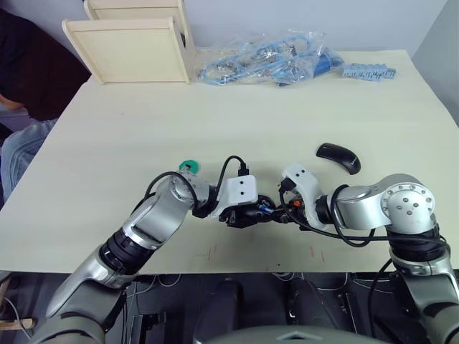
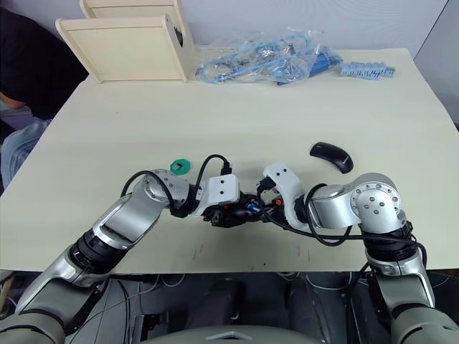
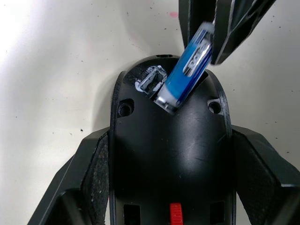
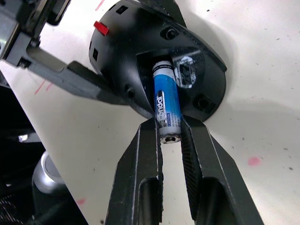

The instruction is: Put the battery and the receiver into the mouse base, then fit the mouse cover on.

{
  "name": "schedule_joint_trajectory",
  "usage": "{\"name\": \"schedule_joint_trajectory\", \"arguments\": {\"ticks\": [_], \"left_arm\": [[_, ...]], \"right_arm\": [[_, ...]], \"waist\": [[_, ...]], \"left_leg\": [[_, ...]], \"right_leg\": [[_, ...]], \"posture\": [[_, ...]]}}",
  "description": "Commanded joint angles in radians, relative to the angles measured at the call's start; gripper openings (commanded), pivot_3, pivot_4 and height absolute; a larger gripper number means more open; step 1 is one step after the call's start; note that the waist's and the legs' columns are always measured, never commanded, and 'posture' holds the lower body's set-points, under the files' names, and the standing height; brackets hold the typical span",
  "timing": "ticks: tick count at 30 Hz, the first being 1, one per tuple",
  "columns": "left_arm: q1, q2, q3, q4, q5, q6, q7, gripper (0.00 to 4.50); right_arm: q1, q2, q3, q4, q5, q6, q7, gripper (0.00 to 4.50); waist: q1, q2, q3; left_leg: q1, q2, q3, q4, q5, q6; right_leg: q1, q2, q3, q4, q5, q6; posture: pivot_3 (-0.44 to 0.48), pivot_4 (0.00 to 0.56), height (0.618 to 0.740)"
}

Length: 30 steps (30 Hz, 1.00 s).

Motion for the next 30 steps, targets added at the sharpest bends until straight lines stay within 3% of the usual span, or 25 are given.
{"name": "schedule_joint_trajectory", "arguments": {"ticks": [1,5,6,8,13,17,22,26,29,30], "left_arm": [[0.015,-0.011,-0.023,-0.007,0.006,0.006,0.007,2.99],[0.018,-0.014,-0.022,-0.01,0.006,0.012,0.008,2.99],[0.019,-0.014,-0.021,-0.011,0.006,0.013,0.008,2.99],[0.021,-0.014,-0.018,-0.01,0.006,0.014,0.008,2.99],[0.021,-0.015,-0.016,-0.005,0.005,0.013,0.007,2.99],[0.02,-0.015,-0.014,0.001,0.005,0.009,0.001,2.99],[0.02,-0.014,-0.012,0.006,0.006,-0.002,-0.004,2.99],[0.022,-0.011,-0.009,0.006,0.004,-0.004,-0.007,2.99],[0.024,-0.009,-0.008,0.004,0.003,-0.001,-0.01,2.99],[0.024,-0.009,-0.008,0.002,0.002,0.001,-0.01,2.99]], "right_arm": [[-0.015,0.011,0.007,0.007,0.019,0.006,-0.041,0.04],[-0.011,0.014,-0.006,-0.004,0.042,-0.008,-0.048,1.56],[-0.005,-0.008,-0.02,-0.028,0.068,-0.023,-0.039,2.12],[0.005,-0.045,-0.043,-0.055,0.11,-0.045,-0.03,2.65],[0.054,-0.178,-0.072,-0.183,0.118,-0.115,0.08,2.65],[0.162,-0.236,-0.115,-0.341,0.007,-0.263,0.299,2.65],[0.332,-0.258,-0.077,-0.406,-0.302,-0.578,0.588,2.65],[0.455,-0.254,0.029,-0.372,-0.54,-0.804,0.75,2.65],[0.5,-0.223,0.096,-0.3,-0.678,-0.948,0.835,1.9],[0.507,-0.203,0.109,-0.274,-0.71,-0.987,0.852,1.36]], "waist": [[-0.001,0.0,0.0],[-0.003,0.0,0.0],[-0.003,0.0,0.0],[0.0,0.0,0.0],[0.0,0.0,0.0],[0.003,0.0,0.0],[0.002,0.0,0.0],[0.001,0.0,0.0],[0.0,0.0,0.0],[0.0,0.0,0.0]], "left_leg": [[0.0,0.0,0.0,0.0,0.0,0.0],[0.0,0.0,0.0,0.0,0.0,0.0],[0.001,0.0,0.0,0.0,0.0,0.0],[0.001,0.0,0.0,0.0,0.0,0.0],[-0.001,0.0,0.0,-0.001,0.0,0.0],[-0.002,0.0,-0.001,-0.001,0.0,0.0],[-0.002,0.0,-0.002,-0.001,0.0,0.0],[-0.001,0.0,-0.001,-0.001,0.0,0.0],[-0.001,0.0,0.0,-0.001,0.0,0.0],[0.0,0.0,0.0,-0.001,0.0,0.0]], "right_leg": [[0.0,0.0,0.0,0.0,0.0,0.0],[0.0,0.0,0.0,0.0,0.0,0.0],[0.0,0.0,0.0,0.0,0.0,0.0],[0.0,0.0,0.0,0.0,0.0,0.0],[0.0,0.0,0.0,-0.002,0.0,0.0],[0.0,0.0,-0.002,-0.002,0.0,0.0],[0.0,0.0,-0.003,-0.002,0.0,0.0],[0.0,0.0,-0.003,-0.002,0.0,0.0],[0.0,0.0,-0.001,-0.002,0.0,0.0],[0.0,0.0,-0.001,-0.002,0.0,0.0]], "posture": [[0.0,0.15,0.74],[0.0,0.15,0.74],[0.0,0.15,0.74],[0.0,0.15,0.74],[0.0,0.15,0.74],[0.0,0.15,0.74],[0.0,0.15,0.74],[0.0,0.15,0.74],[0.0,0.15,0.74],[0.0,0.15,0.74]]}}
